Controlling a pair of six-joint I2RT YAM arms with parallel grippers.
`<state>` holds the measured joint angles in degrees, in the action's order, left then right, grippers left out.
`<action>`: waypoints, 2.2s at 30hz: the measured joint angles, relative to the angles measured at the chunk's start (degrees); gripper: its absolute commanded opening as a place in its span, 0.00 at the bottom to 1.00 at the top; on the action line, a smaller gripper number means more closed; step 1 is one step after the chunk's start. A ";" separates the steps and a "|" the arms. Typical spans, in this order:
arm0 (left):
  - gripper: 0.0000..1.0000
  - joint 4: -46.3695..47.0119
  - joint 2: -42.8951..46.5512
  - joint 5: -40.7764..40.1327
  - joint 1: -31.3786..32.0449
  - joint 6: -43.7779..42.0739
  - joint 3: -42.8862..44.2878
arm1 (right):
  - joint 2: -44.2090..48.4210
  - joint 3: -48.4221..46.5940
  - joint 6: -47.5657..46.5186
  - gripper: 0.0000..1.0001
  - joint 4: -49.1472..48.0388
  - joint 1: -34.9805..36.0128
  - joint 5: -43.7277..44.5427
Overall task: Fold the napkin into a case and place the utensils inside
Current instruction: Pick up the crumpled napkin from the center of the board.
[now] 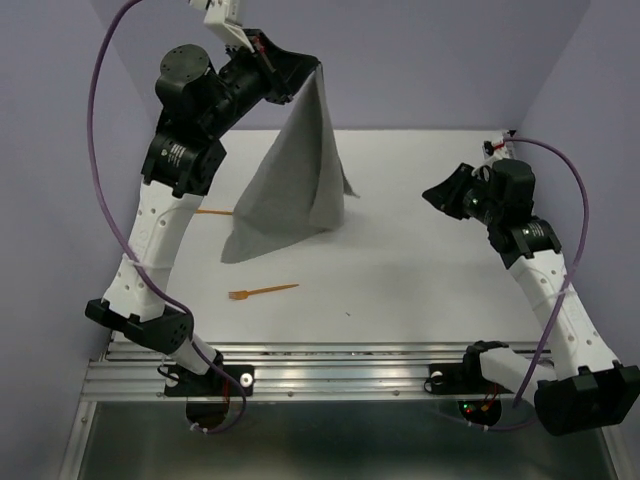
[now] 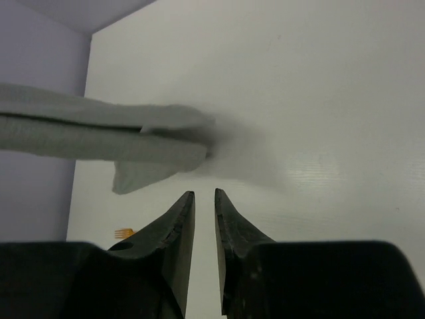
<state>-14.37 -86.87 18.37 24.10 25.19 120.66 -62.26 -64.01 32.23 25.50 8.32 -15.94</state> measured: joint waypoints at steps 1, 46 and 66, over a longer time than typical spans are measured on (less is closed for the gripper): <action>0.00 0.39 -0.72 0.24 1.11 0.00 0.83 | 0.70 0.79 -0.02 0.30 -0.72 0.00 -0.22; 0.00 10.97 20.37 1.20 4.04 -2.08 -68.00 | -27.65 5.11 5.77 0.57 -11.93 -1.33 12.85; 0.00 9.88 24.41 -0.42 3.17 -2.03 -70.93 | -51.43 -11.72 3.13 0.37 -11.15 -3.06 16.85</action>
<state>-4.49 -62.46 17.96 27.27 23.16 49.74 -113.69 -75.72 35.35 14.35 5.26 0.91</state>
